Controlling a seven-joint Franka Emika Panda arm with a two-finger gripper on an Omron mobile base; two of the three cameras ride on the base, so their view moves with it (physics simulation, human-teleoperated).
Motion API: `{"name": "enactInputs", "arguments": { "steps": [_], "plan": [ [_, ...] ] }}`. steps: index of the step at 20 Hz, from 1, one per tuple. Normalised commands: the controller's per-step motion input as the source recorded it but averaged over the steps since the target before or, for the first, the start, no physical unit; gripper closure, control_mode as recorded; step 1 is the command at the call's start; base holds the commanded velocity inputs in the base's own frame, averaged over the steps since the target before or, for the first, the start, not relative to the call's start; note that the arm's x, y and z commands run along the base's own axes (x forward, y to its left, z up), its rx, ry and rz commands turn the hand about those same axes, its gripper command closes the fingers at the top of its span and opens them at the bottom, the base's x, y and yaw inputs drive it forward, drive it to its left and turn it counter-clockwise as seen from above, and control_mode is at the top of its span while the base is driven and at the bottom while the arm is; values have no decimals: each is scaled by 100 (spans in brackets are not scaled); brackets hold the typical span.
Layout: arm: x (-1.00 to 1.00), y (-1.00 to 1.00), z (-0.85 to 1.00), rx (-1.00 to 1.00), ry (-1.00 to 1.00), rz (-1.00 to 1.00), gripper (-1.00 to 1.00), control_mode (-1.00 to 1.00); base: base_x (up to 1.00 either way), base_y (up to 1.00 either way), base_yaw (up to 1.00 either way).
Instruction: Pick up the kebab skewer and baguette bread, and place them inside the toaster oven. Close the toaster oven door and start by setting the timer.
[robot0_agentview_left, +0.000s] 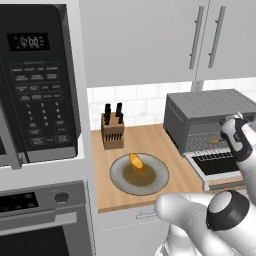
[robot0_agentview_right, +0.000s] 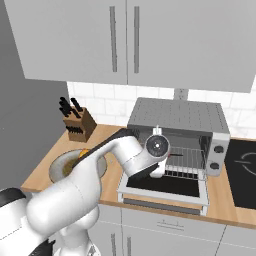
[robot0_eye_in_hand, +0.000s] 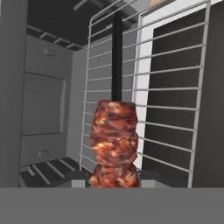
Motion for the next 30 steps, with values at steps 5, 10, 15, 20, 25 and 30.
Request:
{"name": "enactInputs", "arguments": {
  "steps": [5, 10, 15, 20, 25, 30],
  "plan": [
    [16, 9, -37, 12, -1, 0, 100, -100, 0, 0, 0],
    [42, -11, -11, 2, -1, 0, 100, -100, 0, 0, 0],
    [27, -12, -4, 0, 0, 0, 100, -100, 0, 0, 0],
    [7, -17, -16, 0, 0, 0, 100, -100, 0, 0, 0],
    [21, -9, -14, 0, 0, 0, 100, -100, 0, 0, 0],
    [12, 0, -13, 0, -3, 0, 100, -100, 0, 0, 0]
  ]
}}
